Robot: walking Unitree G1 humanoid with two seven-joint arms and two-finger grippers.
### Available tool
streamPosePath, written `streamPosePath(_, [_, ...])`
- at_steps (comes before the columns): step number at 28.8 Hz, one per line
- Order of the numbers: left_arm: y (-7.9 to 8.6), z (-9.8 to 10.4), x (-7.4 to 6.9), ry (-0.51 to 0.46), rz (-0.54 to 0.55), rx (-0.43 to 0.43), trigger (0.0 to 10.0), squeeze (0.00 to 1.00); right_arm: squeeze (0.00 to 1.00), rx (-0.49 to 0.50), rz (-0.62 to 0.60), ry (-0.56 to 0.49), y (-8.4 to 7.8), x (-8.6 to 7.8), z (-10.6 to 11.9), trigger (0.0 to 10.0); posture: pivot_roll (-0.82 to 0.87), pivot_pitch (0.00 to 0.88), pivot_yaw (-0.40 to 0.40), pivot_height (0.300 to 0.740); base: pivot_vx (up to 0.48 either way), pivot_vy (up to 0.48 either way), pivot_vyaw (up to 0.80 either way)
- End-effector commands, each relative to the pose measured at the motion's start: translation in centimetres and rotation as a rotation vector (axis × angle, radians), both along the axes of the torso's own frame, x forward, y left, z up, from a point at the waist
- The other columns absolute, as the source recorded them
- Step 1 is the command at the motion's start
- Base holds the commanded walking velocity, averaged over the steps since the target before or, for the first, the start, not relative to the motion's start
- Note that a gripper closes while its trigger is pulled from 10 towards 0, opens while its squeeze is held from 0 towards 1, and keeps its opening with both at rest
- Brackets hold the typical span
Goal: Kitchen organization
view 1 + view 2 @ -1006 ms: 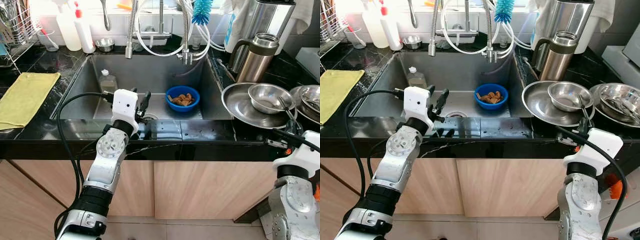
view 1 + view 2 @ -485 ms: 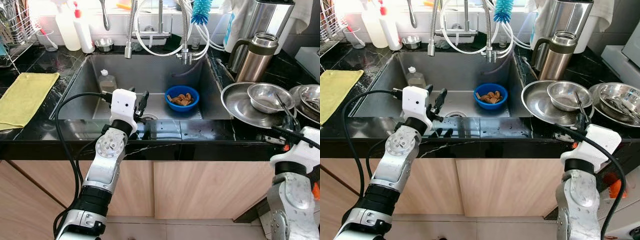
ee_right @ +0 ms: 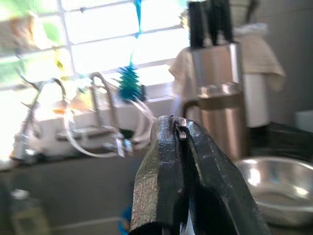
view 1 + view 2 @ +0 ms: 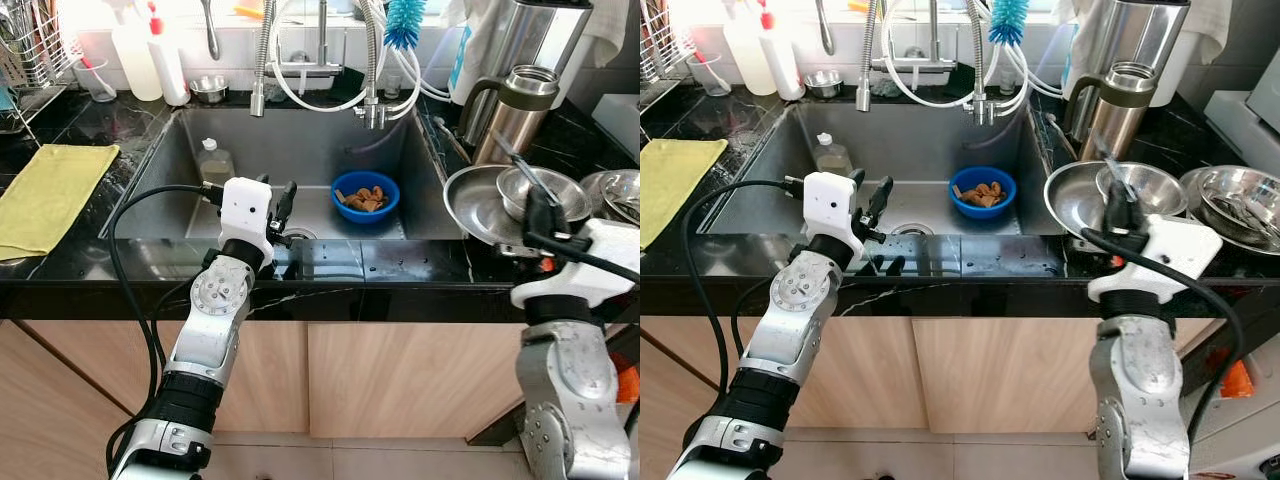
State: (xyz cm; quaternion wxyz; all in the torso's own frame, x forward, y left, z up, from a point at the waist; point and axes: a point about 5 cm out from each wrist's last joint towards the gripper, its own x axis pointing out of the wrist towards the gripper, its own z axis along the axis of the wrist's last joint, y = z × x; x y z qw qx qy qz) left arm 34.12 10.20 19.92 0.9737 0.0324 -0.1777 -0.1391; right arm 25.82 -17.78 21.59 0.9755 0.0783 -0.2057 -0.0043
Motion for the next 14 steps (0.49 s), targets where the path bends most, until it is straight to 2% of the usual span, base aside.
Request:
streamPosePath(1, [-0.1, 0.8, 0.1, -0.005, -0.011, -0.042, 10.0, 0.00, 0.00, 0.142, 0.080, -0.051, 0.2, -0.4, 0.7, 10.0, 0.05, 0.066, -0.012, 0.740, 0.000, 0.000, 0.00])
streamPosePath(4, [0.0, 0.9, 0.2, 0.007, -0.011, -0.066, 10.0, 0.00, 0.00, 0.336, 0.163, -0.110, 0.2, -1.0, 1.2, 10.0, 0.05, 0.060, -0.013, 0.740, 0.000, 0.000, 0.00])
streamPosePath(7, [0.0, 0.9, 0.2, 0.013, -0.012, -0.074, 10.0, 0.00, 0.00, 0.384, 0.191, -0.128, 0.2, -1.2, 1.4, 10.0, 0.05, 0.060, -0.013, 0.740, 0.000, 0.000, 0.00])
streamPosePath(9, [0.2, 1.0, 0.6, 0.062, -0.019, -0.149, 10.0, 0.00, 0.00, 0.492, 0.244, -0.157, -0.2, -1.7, 1.0, 10.0, 0.06, 0.052, -0.014, 0.740, 0.000, 0.000, 0.00])
streamPosePath(10, [0.1, 1.3, 0.9, 0.120, -0.047, -0.247, 10.0, 0.00, 0.00, 0.619, 0.306, -0.188, -0.5, -2.2, 0.4, 10.0, 0.06, 0.051, -0.015, 0.740, 0.000, 0.000, 0.00])
streamPosePath(11, [0.1, 1.3, 0.9, 0.120, -0.047, -0.247, 10.0, 0.00, 0.00, 0.619, 0.306, -0.188, -0.5, -2.2, 0.4, 10.0, 0.06, 0.051, -0.015, 0.740, 0.000, 0.000, 0.00])
streamPosePath(12, [-0.1, 1.7, 1.1, 0.148, -0.063, -0.311, 10.0, 0.00, 0.00, 0.671, 0.349, -0.194, -0.5, -2.5, 0.1, 10.0, 0.06, 0.051, -0.014, 0.740, 0.000, 0.000, 0.00])
streamPosePath(14, [-0.2, 1.9, 1.2, 0.173, -0.081, -0.364, 10.0, 0.00, 0.00, 0.694, 0.387, -0.177, -0.3, -2.7, -0.4, 10.0, 0.05, 0.056, -0.014, 0.740, 0.000, 0.000, 0.00])
